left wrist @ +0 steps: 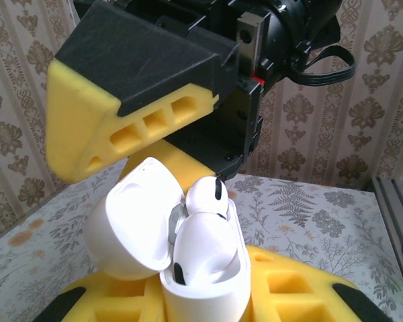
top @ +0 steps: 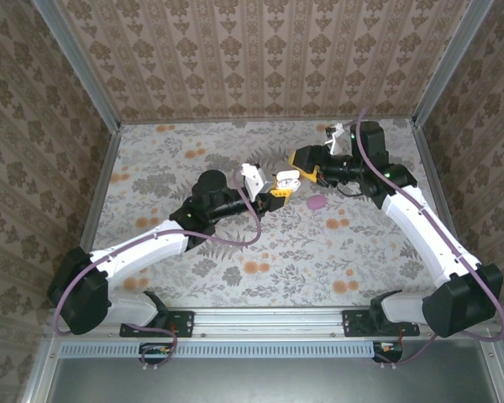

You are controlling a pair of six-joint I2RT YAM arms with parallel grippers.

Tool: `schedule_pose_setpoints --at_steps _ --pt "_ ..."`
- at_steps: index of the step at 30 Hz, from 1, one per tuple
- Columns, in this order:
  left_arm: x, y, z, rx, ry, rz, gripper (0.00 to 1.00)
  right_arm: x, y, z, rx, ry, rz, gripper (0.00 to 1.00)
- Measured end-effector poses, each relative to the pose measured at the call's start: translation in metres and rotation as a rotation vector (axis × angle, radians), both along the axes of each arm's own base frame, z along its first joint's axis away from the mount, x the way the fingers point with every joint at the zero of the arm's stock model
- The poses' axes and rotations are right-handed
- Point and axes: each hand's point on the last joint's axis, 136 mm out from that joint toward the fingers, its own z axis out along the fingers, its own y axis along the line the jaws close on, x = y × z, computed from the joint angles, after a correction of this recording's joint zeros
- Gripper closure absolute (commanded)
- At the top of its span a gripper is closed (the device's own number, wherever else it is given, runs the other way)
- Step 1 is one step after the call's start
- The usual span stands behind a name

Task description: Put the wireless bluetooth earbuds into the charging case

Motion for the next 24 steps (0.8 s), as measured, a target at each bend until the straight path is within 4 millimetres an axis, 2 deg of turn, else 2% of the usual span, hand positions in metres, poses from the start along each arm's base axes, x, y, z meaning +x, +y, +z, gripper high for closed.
schedule_pose_setpoints --at_steps 24 --pt "0.005 0.0007 -0.0001 0.001 -0.001 0.038 0.74 -0.008 -0.0011 0.0011 -0.027 -0.036 0.039 0.44"
